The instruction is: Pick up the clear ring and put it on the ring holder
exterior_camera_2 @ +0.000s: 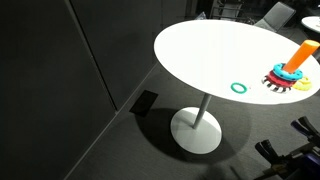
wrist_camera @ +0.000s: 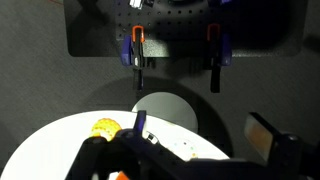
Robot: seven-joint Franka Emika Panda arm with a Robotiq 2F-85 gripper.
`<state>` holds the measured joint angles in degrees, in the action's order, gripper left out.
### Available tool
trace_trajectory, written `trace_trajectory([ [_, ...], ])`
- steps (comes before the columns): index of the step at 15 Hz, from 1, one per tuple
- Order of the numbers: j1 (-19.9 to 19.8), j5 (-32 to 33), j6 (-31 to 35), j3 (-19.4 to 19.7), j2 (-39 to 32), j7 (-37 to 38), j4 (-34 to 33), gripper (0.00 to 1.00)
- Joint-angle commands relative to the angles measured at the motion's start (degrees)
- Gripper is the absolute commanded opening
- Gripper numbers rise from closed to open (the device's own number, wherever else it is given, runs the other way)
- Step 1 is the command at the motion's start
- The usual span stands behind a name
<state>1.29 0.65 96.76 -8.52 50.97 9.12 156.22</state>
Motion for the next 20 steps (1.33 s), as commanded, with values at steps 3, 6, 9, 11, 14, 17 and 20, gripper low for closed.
trace_trajectory([
  [3,0.51,0.28,-0.08,0.41,-0.09,0.33,-0.08,1.00],
  [6,0.51,0.28,-0.08,0.41,-0.09,0.33,-0.08,1.00],
  [9,0.51,0.28,-0.08,0.41,-0.09,0.33,-0.08,1.00],
  [11,0.24,0.60,0.01,0.44,-0.44,0.39,-0.23,1.00],
  [14,-0.58,1.63,1.35,1.48,-2.16,-0.56,-0.69,1.00],
  [17,-1.41,2.82,4.82,3.31,-4.30,-1.79,-0.87,1.00],
  [20,-2.50,3.92,11.04,5.64,-7.59,-3.13,-1.19,1.00],
])
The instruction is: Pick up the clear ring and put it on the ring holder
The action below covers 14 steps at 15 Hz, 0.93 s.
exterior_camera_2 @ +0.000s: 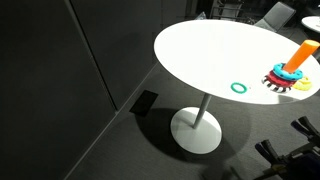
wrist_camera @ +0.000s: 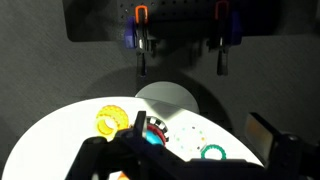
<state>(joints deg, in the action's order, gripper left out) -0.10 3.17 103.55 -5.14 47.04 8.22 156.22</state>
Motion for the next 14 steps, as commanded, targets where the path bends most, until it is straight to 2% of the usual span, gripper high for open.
trace_trajectory([
  [1,-1.32,1.39,6.59,3.23,-5.06,-3.14,-1.39,1.00],
  [8,0.42,-3.52,19.67,8.88,-15.42,-10.92,-3.66,1.00],
  [13,2.66,-10.05,19.12,11.97,-22.12,-19.95,-6.10,1.00],
  [14,1.14,-8.10,20.21,9.93,-18.96,-16.53,-3.57,1.00],
])
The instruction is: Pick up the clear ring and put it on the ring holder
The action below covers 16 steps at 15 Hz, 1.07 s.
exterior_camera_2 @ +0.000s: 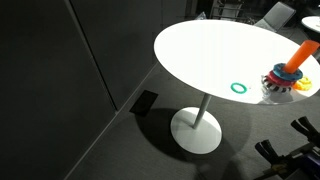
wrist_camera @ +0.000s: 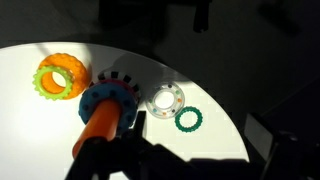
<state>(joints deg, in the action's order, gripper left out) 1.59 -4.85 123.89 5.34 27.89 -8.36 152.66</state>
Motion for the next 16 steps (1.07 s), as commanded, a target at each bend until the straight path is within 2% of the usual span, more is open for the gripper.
trace_trajectory([
  [1,-0.46,-0.47,-0.11,-0.37,-0.80,-0.59,-0.23,1.00],
  [7,-0.49,-0.44,-0.11,-0.57,-0.70,-0.52,-0.15,1.00],
  [16,0.34,-0.53,4.95,-2.52,-7.52,0.49,0.09,1.00],
])
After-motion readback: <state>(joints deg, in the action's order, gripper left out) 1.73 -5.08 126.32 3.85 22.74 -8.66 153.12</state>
